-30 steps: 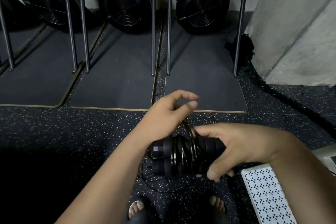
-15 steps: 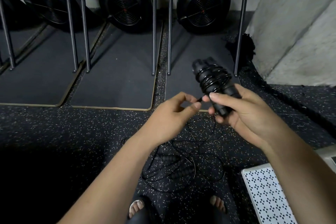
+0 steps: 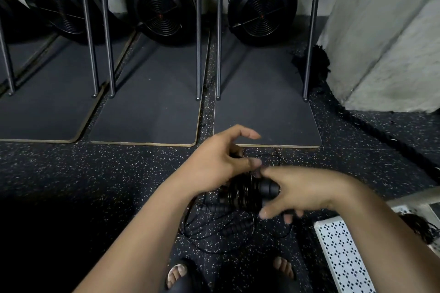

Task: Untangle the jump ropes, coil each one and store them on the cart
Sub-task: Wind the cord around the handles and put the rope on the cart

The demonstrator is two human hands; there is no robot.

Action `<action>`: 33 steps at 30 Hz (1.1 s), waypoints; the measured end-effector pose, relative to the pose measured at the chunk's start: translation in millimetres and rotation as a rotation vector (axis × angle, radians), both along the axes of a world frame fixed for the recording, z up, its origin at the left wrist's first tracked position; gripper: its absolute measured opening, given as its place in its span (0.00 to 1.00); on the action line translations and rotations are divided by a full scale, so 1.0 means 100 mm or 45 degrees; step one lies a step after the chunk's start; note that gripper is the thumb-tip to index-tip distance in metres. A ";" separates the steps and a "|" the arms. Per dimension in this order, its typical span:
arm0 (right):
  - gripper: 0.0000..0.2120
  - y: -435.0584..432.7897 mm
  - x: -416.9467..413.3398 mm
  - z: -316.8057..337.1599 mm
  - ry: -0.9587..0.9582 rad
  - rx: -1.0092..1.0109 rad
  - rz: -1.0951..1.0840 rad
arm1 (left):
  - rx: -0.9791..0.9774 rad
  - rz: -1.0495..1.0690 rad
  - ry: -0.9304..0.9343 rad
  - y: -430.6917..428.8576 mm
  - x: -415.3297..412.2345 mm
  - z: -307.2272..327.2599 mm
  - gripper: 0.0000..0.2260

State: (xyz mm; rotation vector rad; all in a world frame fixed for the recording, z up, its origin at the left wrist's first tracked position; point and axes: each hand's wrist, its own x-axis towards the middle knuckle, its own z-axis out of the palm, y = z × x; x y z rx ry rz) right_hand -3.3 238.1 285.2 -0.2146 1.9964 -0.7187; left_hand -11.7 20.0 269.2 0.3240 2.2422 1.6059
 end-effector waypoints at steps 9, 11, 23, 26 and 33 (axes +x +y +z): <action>0.31 0.11 0.06 0.38 -0.360 -0.923 0.059 | 0.205 -0.022 -0.059 -0.04 -0.06 0.06 0.14; 0.32 0.16 0.04 0.36 -0.235 -1.069 -0.001 | 0.282 0.031 -0.121 -0.07 -0.07 0.03 0.12; 0.22 0.20 -0.24 0.15 0.117 -1.202 -1.266 | 0.038 0.192 0.047 0.06 -0.03 -0.06 0.16; 0.23 0.24 -0.25 -0.01 0.323 -0.746 -1.233 | -0.166 0.180 0.091 0.10 -0.04 -0.04 0.15; 0.19 0.04 -0.18 -0.14 0.698 0.069 -0.565 | -0.428 0.086 0.117 0.08 -0.03 -0.10 0.12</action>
